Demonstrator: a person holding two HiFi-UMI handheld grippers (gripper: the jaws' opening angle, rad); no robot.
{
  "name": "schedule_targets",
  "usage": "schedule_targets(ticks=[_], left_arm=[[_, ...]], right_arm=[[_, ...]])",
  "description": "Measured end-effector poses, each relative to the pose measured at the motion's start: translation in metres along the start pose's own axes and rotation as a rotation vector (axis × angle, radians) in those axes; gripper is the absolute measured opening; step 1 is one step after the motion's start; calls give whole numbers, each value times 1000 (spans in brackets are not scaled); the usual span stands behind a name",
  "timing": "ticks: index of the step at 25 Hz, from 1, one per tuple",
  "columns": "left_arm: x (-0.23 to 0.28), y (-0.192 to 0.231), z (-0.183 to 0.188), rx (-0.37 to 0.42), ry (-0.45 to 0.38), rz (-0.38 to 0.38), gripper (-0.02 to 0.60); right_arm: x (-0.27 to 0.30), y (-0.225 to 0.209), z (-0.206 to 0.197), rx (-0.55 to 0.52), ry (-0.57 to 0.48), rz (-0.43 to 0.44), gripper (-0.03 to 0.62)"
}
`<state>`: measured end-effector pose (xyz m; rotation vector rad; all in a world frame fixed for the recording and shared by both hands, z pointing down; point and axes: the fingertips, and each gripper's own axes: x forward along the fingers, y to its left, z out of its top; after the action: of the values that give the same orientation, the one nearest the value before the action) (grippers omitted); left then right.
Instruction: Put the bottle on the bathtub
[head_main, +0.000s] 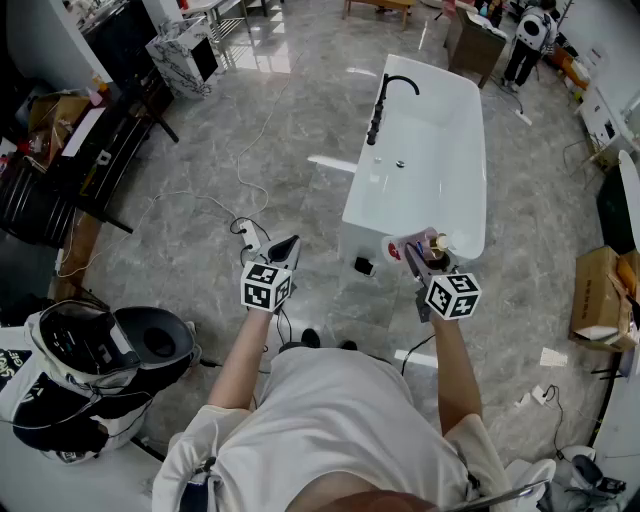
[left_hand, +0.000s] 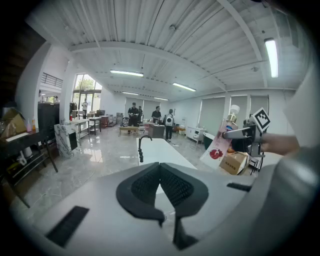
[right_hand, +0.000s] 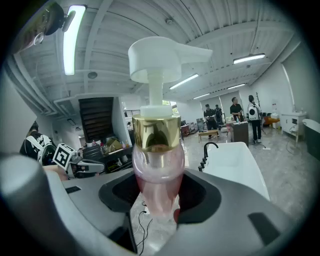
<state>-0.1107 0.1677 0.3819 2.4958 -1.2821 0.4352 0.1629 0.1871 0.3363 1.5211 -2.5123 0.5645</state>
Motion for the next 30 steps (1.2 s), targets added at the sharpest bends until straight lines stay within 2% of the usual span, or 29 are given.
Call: schedule_targets(ticks=[9,22,30], left_arm=[[-8,-20,2,-4,-5,1,8],[-29,-42,-19,-4,-25,-26,8],[-36,-33,-32,-11,-20,-45,8]], right_arm=[[-20,0,2,-10,-3,5,232],[-44,21,-24,17,-15,16,232],[-44,33,-34,28,-11,-10,232]])
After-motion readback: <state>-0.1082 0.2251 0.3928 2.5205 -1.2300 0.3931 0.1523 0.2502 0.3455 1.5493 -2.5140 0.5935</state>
